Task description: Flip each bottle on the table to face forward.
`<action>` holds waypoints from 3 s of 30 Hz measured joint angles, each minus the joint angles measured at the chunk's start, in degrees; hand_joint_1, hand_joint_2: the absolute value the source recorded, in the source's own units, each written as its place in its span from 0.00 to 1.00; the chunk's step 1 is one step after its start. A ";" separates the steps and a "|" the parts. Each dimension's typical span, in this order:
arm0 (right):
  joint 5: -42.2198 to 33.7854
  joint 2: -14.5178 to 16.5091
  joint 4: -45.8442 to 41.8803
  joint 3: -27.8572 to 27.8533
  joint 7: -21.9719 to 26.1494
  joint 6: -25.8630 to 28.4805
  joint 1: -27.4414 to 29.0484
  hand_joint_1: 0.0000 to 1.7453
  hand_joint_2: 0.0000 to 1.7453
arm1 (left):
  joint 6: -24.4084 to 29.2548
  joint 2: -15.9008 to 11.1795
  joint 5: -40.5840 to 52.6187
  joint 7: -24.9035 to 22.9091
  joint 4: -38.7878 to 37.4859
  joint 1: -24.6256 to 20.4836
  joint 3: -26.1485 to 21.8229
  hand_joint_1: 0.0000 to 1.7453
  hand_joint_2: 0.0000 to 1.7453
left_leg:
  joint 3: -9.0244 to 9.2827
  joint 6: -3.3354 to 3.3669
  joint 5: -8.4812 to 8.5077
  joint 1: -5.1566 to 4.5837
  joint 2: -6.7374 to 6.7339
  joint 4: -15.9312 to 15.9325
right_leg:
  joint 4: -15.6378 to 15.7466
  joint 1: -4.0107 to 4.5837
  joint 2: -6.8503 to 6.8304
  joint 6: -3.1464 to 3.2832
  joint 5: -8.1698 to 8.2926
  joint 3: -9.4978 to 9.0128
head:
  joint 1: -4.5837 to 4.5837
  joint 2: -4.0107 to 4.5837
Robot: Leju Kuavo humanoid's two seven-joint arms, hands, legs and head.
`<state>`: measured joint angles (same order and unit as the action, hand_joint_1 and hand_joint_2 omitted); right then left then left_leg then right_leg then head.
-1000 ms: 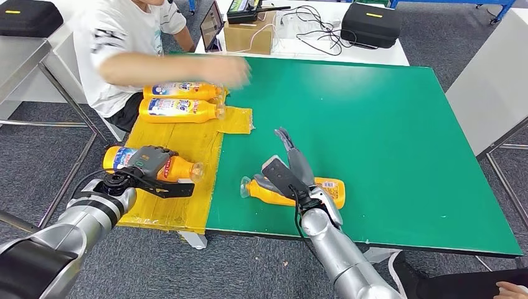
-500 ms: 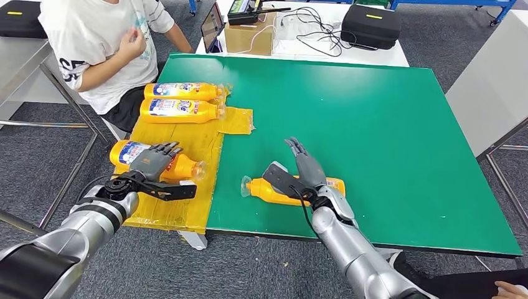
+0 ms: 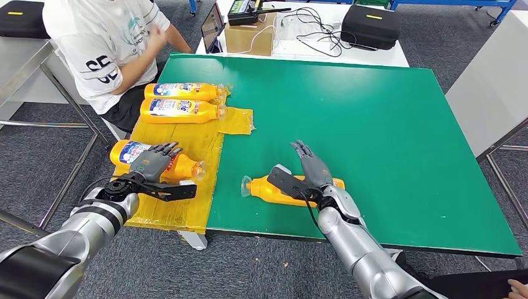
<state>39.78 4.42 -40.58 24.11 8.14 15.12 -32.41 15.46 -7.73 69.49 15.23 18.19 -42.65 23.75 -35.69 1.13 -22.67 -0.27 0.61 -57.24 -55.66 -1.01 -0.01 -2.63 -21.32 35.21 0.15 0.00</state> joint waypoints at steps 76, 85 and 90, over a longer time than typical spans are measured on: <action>-13.67 1.16 -17.15 -7.98 9.44 8.92 13.02 1.00 1.00 | -5.49 15.94 -54.82 21.30 24.25 10.31 -26.01 0.00 1.00 | -0.42 0.03 -0.03 -0.01 -0.08 -0.03 | 0.02 0.01 0.01 -0.03 0.01 0.47 | 0.00 -0.01; -14.05 8.22 -16.21 -7.57 11.60 11.83 12.54 1.00 1.00 | -9.85 19.63 -59.02 18.66 23.97 10.23 -25.36 0.00 1.00 | -0.55 0.03 -0.03 0.00 -0.09 -0.03 | 0.01 0.01 0.01 -0.03 0.01 0.60 | 0.00 -0.01; -14.43 8.88 -15.41 -7.41 11.97 11.95 12.29 1.00 1.00 | -10.16 19.82 -59.79 18.44 23.93 10.23 -25.08 0.00 1.00 | -0.58 0.03 -0.03 0.00 -0.08 -0.03 | 0.02 0.01 0.00 -0.03 0.01 0.61 | 0.00 0.00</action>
<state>25.34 13.30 -55.99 16.70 20.10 27.07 -20.12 5.31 12.09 9.70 33.67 42.12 -32.42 -1.32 -36.27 1.17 -22.69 -0.27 0.53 -57.27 -55.65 -1.00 0.00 -2.66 -21.31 35.83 0.15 0.00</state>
